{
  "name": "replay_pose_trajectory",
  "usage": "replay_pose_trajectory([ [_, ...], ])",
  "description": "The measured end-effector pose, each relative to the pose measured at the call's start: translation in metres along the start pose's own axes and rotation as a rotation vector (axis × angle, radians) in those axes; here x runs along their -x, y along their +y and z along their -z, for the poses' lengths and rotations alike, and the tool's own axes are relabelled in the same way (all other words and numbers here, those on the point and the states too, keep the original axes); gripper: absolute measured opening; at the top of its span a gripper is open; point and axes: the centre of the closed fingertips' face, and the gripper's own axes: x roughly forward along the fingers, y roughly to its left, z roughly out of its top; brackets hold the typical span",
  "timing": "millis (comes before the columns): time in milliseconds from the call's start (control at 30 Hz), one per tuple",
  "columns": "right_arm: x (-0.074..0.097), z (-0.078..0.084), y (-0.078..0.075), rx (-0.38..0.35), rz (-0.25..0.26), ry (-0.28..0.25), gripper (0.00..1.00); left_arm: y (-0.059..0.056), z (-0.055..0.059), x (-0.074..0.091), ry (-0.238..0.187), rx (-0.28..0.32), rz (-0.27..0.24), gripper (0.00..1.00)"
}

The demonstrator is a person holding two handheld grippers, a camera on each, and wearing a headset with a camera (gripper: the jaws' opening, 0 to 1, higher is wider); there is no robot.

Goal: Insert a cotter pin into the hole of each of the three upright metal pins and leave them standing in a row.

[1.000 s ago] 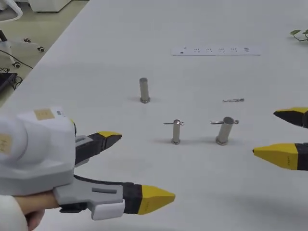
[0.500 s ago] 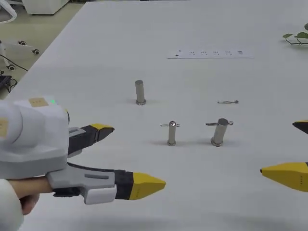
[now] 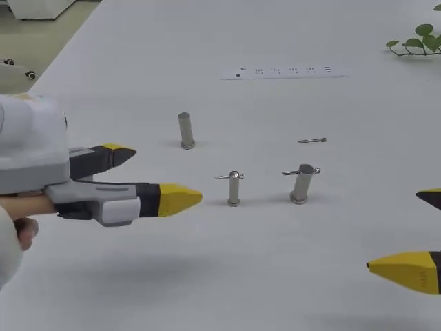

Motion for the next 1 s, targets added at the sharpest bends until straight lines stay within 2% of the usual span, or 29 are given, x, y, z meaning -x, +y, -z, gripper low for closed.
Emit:
replay_pose_trajectory([
  [167, 0.004, 0.005, 0.001, -0.021, 0.015, 0.004, 1.0, 0.022, -0.012, -0.013, -0.009, -0.028, -0.043, 0.86],
  [233, 0.005, 0.008, 0.001, -0.022, 0.021, 0.011, 1.0, 0.028, -0.018, -0.018, -0.015, -0.049, -0.059, 0.83],
  [333, 0.006, 0.009, 0.0, -0.018, 0.03, 0.006, 0.99, 0.036, -0.025, -0.026, -0.028, -0.045, -0.075, 0.77],
  [467, 0.007, 0.01, -0.001, -0.018, 0.036, 0.01, 0.99, 0.046, -0.029, -0.038, -0.018, -0.072, -0.094, 0.7],
  [567, 0.008, 0.01, -0.002, -0.014, 0.041, 0.011, 0.98, 0.057, -0.029, -0.052, -0.014, -0.084, -0.098, 0.66],
  [633, 0.009, 0.007, -0.002, -0.005, 0.044, 0.001, 0.97, 0.063, -0.026, -0.058, 0.004, -0.103, -0.113, 0.61],
  [1000, 0.012, 0.006, -0.005, -0.009, 0.059, 0.003, 0.96, 0.085, -0.022, -0.084, 0.019, -0.123, -0.163, 0.39],
])
